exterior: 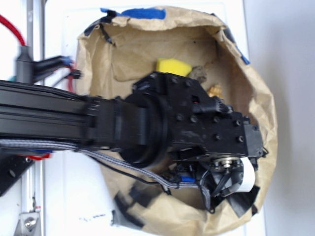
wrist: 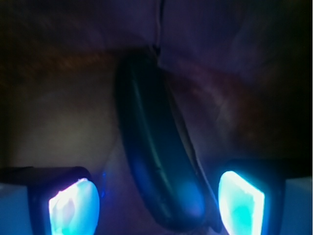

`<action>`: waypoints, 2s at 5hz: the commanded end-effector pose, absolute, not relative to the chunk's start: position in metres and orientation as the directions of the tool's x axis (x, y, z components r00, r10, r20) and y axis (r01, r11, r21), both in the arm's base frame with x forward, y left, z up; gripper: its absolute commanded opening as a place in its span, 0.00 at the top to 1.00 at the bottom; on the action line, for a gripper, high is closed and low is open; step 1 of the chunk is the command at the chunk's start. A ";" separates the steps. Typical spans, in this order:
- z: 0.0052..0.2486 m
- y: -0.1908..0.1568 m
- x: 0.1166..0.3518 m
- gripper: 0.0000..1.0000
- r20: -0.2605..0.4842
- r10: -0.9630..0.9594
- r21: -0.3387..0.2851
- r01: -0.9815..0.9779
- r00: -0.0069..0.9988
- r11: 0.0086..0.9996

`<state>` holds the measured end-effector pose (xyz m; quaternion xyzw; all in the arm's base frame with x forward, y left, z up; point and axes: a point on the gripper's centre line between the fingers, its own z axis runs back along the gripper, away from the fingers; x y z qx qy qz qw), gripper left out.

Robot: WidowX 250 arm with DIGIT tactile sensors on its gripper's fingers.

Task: Grab the plastic pickle.

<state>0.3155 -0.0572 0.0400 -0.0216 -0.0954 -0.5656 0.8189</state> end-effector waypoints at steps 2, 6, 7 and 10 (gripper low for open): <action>0.041 -0.072 0.320 1.00 0.195 -0.901 0.003 0.918 0.389 0.397; 0.131 0.008 0.276 1.00 -0.004 -0.609 0.026 0.609 0.793 0.793; 0.154 0.010 0.263 1.00 -0.070 -0.395 0.004 0.396 0.916 0.918; 0.195 0.005 0.237 1.00 0.052 -0.314 -0.089 0.318 0.948 0.944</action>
